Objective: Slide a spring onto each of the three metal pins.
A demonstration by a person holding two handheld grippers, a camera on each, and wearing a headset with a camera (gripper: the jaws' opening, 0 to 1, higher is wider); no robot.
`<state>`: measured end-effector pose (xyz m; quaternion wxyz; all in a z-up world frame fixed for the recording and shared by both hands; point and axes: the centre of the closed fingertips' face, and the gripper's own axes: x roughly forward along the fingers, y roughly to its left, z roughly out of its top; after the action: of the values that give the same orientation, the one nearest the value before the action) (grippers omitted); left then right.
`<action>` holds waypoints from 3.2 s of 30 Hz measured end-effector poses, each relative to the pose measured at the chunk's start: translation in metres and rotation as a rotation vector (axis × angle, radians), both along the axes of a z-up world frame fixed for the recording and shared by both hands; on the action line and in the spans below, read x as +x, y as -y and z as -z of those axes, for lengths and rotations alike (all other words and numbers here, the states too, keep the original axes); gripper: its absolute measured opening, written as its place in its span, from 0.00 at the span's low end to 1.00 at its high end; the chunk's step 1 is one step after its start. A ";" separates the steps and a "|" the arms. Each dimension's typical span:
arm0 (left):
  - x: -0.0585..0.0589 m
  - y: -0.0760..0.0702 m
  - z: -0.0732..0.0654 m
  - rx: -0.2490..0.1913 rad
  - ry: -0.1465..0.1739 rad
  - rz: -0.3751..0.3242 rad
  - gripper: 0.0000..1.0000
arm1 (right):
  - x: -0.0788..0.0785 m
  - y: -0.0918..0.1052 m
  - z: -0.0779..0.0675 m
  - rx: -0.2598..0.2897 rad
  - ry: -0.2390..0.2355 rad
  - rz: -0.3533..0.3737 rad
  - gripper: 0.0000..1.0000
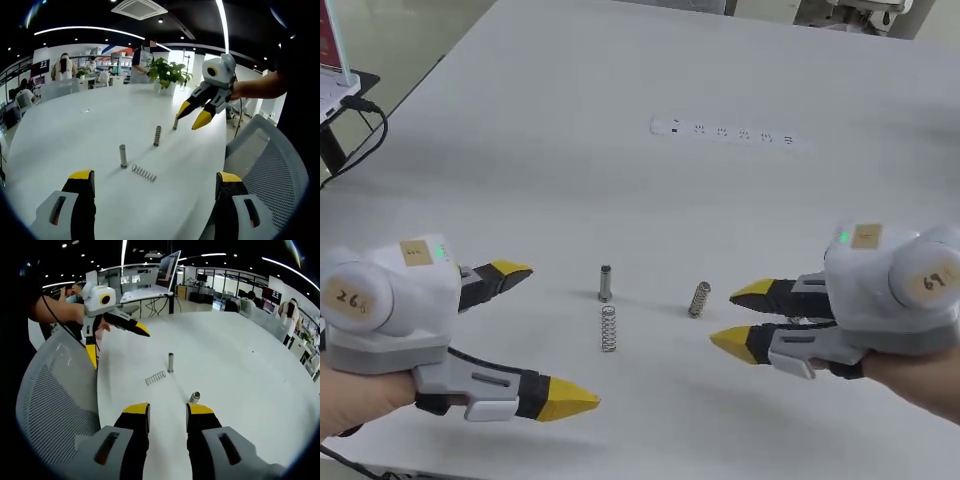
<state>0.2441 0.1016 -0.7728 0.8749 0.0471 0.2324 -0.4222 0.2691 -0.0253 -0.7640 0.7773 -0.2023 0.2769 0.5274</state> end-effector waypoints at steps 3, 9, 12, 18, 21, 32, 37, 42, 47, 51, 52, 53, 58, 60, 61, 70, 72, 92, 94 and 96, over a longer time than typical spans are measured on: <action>0.000 -0.001 0.000 0.003 0.000 0.000 0.98 | -0.001 -0.008 -0.001 -0.004 -0.003 -0.018 0.26; -0.002 -0.003 0.001 0.001 -0.002 -0.003 0.98 | -0.005 -0.028 -0.001 -0.013 -0.010 -0.067 0.25; -0.003 -0.005 0.001 0.002 -0.003 -0.006 0.98 | -0.007 -0.040 -0.003 -0.007 -0.026 -0.091 0.20; -0.001 -0.008 0.000 0.001 -0.002 -0.017 0.98 | -0.007 -0.061 -0.008 0.013 -0.048 -0.114 0.24; -0.001 -0.009 0.000 0.001 0.000 -0.019 0.98 | -0.007 -0.069 -0.010 0.023 -0.071 -0.112 0.26; -0.001 -0.010 0.002 0.002 -0.005 -0.021 0.98 | -0.002 -0.081 0.007 -0.040 -0.130 -0.075 0.22; -0.001 -0.011 0.002 0.004 -0.006 -0.022 0.98 | -0.003 -0.084 0.020 -0.076 -0.183 -0.052 0.21; -0.002 -0.011 0.002 0.002 -0.007 -0.023 0.98 | -0.002 -0.088 0.030 -0.097 -0.200 -0.033 0.22; -0.004 -0.013 0.005 0.007 -0.012 -0.023 0.98 | 0.002 -0.094 0.038 -0.087 -0.239 0.011 0.22; -0.005 -0.014 0.005 0.008 -0.012 -0.024 0.98 | 0.005 -0.099 0.044 -0.092 -0.256 0.038 0.22; -0.005 -0.014 0.005 0.008 -0.012 -0.024 0.98 | 0.005 -0.099 0.046 -0.095 -0.261 0.046 0.21; -0.005 -0.014 0.005 0.010 -0.012 -0.025 0.98 | 0.005 -0.100 0.047 -0.097 -0.270 0.052 0.21; -0.004 -0.016 0.004 0.004 -0.011 -0.028 0.98 | 0.009 -0.103 0.059 -0.104 -0.298 0.085 0.21; -0.004 -0.015 0.004 0.005 -0.010 -0.026 0.98 | 0.010 -0.103 0.064 -0.114 -0.306 0.093 0.21; -0.004 -0.015 0.005 0.006 -0.011 -0.025 0.98 | 0.011 -0.103 0.067 -0.119 -0.310 0.100 0.21; -0.002 -0.017 0.007 0.008 -0.015 -0.026 0.98 | 0.015 -0.111 0.078 -0.137 -0.339 0.145 0.21; -0.002 -0.018 0.008 0.008 -0.017 -0.026 0.98 | 0.016 -0.112 0.079 -0.137 -0.346 0.151 0.20; -0.005 -0.018 0.013 0.014 -0.029 -0.021 0.97 | 0.010 -0.105 0.089 -0.249 -0.269 0.074 0.08; -0.006 -0.018 0.014 0.015 -0.032 -0.020 0.97 | 0.010 -0.105 0.090 -0.251 -0.262 0.073 0.08; -0.006 -0.017 0.014 0.012 -0.034 -0.020 0.96 | 0.010 -0.105 0.089 -0.253 -0.258 0.069 0.07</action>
<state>0.2378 0.1186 -0.7868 0.8747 0.0428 0.2501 -0.4130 0.2795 0.0796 -0.8533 0.7214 -0.2195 0.4450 0.4831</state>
